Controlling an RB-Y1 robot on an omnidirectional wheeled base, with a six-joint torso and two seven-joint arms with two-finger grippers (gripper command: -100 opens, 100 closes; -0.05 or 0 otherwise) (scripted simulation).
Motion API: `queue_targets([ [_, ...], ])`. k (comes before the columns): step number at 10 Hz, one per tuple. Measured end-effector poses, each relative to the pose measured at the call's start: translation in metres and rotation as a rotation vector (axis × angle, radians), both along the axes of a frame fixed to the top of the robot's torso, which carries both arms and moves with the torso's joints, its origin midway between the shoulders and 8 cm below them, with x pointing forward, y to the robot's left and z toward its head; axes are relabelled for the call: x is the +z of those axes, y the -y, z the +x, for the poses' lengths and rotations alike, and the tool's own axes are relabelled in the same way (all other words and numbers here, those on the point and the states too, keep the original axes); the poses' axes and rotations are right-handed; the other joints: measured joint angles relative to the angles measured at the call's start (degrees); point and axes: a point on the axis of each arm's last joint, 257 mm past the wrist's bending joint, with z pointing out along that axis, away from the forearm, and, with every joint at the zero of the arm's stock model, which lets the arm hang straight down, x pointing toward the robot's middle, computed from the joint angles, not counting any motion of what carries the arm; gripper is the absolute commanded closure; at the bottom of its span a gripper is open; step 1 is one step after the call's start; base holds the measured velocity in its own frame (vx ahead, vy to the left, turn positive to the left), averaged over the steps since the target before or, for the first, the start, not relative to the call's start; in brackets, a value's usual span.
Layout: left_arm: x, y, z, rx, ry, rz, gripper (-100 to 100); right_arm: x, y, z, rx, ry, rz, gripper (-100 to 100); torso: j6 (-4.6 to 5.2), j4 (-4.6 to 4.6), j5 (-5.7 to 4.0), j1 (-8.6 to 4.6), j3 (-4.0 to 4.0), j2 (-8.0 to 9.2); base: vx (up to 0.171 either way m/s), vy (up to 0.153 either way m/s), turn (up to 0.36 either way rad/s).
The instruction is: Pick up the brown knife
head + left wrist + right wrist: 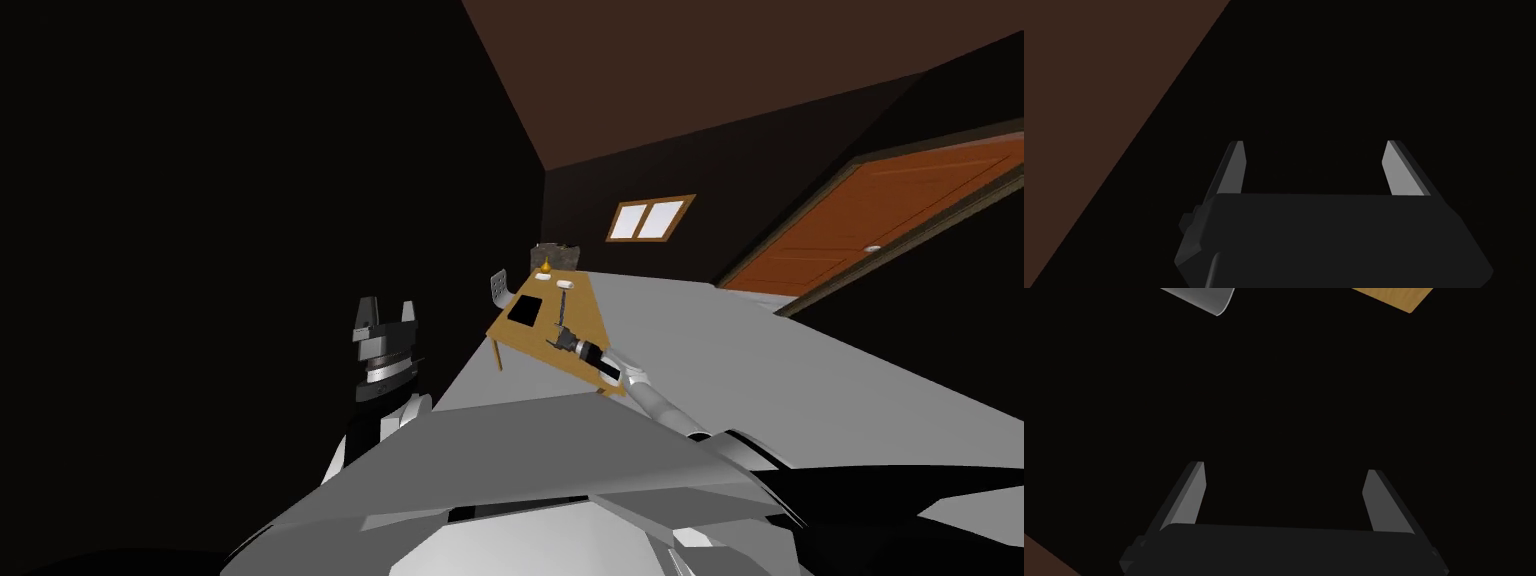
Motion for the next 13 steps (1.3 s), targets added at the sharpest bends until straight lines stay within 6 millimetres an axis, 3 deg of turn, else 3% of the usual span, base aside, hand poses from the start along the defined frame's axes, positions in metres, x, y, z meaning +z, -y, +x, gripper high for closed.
queue_targets([
  [8, 0.000, 0.000, 0.000, 0.000, 0.000, 0.000, 0, -0.080, 0.057, -0.027, 0.113, -0.088, -0.363, -100, -0.09, 0.01, 0.00, -0.05, -0.01, -0.04, -0.007, -0.036, 0.227],
  [10, 0.000, 0.000, 0.000, 0.000, 0.000, 0.000, 0, -0.093, 0.065, -0.036, 0.146, -0.107, -0.428, -100, 0.03, 0.00, 0.00, -0.01, -0.01, -0.01, -0.007, -0.025, 0.111],
  [13, 0.000, 0.000, 0.000, 0.000, 0.000, 0.000, 0, -0.113, 0.093, -0.052, 0.205, -0.156, -0.558, -100, -0.06, 0.00, 0.00, -0.06, -0.02, -0.06, -0.003, -0.041, 0.263],
])
